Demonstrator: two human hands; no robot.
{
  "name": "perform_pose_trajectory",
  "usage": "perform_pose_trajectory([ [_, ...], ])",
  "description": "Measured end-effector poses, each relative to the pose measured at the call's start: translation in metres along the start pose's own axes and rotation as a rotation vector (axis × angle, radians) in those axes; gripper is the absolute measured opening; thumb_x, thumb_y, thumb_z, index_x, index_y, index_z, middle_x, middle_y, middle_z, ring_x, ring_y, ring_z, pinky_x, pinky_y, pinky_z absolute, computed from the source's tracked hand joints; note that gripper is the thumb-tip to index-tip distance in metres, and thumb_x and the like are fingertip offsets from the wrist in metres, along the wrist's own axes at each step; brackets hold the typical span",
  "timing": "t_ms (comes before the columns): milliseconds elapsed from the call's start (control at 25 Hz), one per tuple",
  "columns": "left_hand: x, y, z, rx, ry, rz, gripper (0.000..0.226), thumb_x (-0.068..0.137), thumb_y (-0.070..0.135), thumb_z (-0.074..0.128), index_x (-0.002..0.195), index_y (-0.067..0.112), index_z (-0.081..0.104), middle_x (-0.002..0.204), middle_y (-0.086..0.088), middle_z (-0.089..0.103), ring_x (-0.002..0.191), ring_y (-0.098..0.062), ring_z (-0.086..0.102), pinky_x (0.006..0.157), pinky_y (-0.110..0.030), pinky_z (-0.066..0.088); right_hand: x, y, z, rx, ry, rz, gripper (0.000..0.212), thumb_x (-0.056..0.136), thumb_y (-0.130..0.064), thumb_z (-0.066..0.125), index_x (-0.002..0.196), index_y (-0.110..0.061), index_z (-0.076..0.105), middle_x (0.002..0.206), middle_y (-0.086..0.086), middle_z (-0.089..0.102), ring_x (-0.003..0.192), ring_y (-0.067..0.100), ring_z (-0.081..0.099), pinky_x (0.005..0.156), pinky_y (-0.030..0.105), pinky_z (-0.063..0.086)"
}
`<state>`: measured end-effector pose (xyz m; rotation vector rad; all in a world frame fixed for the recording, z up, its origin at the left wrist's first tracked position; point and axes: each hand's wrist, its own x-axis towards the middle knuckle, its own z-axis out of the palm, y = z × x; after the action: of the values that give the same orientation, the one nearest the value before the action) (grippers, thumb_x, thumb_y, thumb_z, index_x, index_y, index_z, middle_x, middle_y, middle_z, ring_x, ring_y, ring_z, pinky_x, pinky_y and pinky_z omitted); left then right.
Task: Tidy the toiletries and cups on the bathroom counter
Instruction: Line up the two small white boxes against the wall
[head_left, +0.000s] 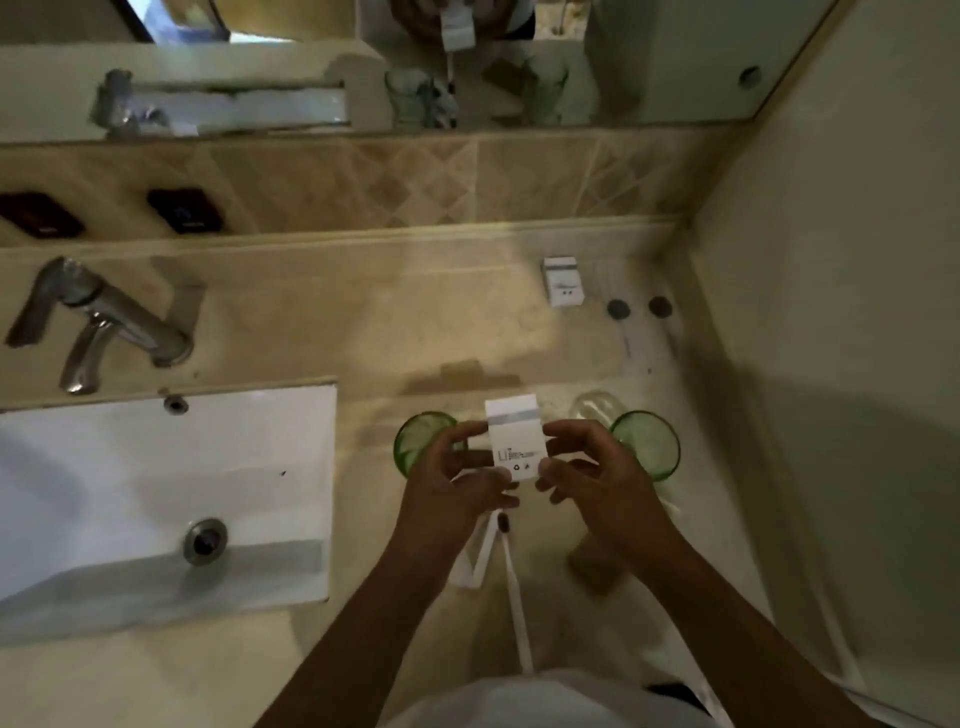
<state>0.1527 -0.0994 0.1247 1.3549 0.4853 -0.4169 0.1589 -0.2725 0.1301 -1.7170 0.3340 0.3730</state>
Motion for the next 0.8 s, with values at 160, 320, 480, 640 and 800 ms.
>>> perform_pose_trajectory([
  [160, 0.062, 0.025, 0.028, 0.072, 0.031, 0.010, 0.050, 0.083, -0.009, 0.070, 0.123, 0.019, 0.056, 0.111, -0.014, 0.071, 0.087, -0.023, 0.076, 0.071, -0.045, 0.064, 0.054, -0.013, -0.019, -0.140, -0.007, 0.022, 0.028, 0.091, -0.017, 0.068, 0.114, -0.029, 0.059, 0.103, -0.012, 0.069, 0.079, 0.007, 0.072, 0.066, 0.027, 0.061],
  [320, 0.132, 0.044, 0.050, 0.163, 0.073, 0.023, 0.048, 0.084, -0.008, 0.070, 0.121, 0.019, 0.056, 0.111, -0.013, 0.070, 0.090, -0.025, 0.075, 0.068, -0.038, 0.064, 0.128, -0.023, -0.032, -0.252, -0.007, 0.013, 0.025, 0.091, -0.026, 0.067, 0.114, -0.031, 0.059, 0.105, -0.013, 0.068, 0.079, 0.007, 0.070, 0.063, 0.019, 0.055],
  [480, 0.196, 0.056, 0.060, 0.335, 0.095, 0.051, 0.050, 0.084, 0.001, 0.073, 0.126, 0.022, 0.056, 0.109, -0.006, 0.070, 0.089, -0.019, 0.073, 0.070, -0.038, 0.064, 0.195, -0.026, -0.040, -0.324, 0.003, 0.056, 0.024, 0.092, -0.028, 0.064, 0.116, -0.026, 0.062, 0.108, -0.009, 0.068, 0.087, 0.009, 0.069, 0.069, 0.022, 0.055],
  [640, 0.245, 0.054, 0.062, 0.443, 0.074, 0.050, 0.054, 0.082, 0.006, 0.076, 0.127, 0.025, 0.055, 0.105, -0.001, 0.069, 0.091, -0.014, 0.070, 0.074, -0.039, 0.064, 0.248, -0.019, -0.045, -0.453, -0.031, 0.027, 0.030, 0.091, -0.019, 0.064, 0.121, -0.020, 0.064, 0.110, -0.006, 0.067, 0.097, 0.009, 0.064, 0.074, 0.011, 0.050],
  [800, 0.272, 0.050, 0.061, 0.637, 0.033, 0.116, 0.054, 0.082, 0.012, 0.077, 0.128, 0.028, 0.053, 0.102, 0.010, 0.066, 0.088, -0.004, 0.065, 0.080, -0.028, 0.059, 0.272, -0.008, -0.048, -0.504, -0.068, -0.001, 0.027, 0.092, -0.012, 0.064, 0.118, -0.012, 0.064, 0.119, 0.004, 0.065, 0.110, 0.016, 0.060, 0.089, 0.010, 0.048],
])
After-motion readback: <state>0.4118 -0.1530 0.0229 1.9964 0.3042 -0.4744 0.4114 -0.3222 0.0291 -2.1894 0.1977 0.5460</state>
